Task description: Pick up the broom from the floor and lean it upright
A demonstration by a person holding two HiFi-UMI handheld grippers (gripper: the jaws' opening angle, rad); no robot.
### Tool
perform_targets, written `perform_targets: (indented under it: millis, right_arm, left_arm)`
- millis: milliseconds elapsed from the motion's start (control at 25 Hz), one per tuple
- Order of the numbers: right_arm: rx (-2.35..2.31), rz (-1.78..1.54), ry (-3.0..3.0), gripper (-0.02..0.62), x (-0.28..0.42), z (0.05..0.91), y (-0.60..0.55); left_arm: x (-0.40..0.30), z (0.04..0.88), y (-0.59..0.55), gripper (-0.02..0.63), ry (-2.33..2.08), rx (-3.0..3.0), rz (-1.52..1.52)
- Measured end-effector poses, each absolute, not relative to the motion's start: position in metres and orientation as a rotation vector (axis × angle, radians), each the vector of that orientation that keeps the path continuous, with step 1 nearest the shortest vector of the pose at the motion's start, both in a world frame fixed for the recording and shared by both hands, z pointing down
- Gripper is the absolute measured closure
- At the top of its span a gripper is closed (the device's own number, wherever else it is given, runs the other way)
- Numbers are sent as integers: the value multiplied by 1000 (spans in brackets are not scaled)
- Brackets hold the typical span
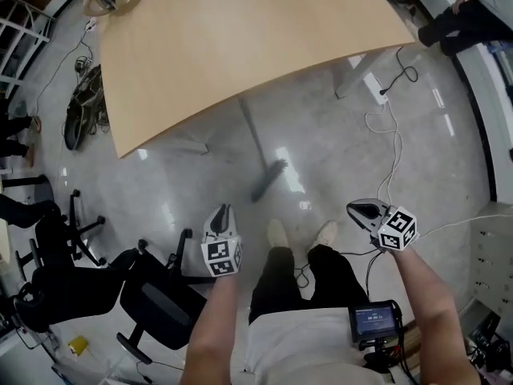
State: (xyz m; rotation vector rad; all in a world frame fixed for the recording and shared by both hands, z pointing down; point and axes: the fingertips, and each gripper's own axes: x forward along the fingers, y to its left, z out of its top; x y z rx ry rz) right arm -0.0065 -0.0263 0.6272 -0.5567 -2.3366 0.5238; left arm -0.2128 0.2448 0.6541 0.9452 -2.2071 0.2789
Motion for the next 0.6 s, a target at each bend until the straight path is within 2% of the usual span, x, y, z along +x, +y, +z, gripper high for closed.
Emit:
perform_targets:
  millis: [280,600]
  right_arm:
    - [-551,510,-2493,580,-46,552,-28]
    - [-627,498,-2604,580,-40,478,5]
  left_arm:
    - [-173,578,247,578,-2204,1141,285]
    - [-123,510,262,581,-2257,1190,164]
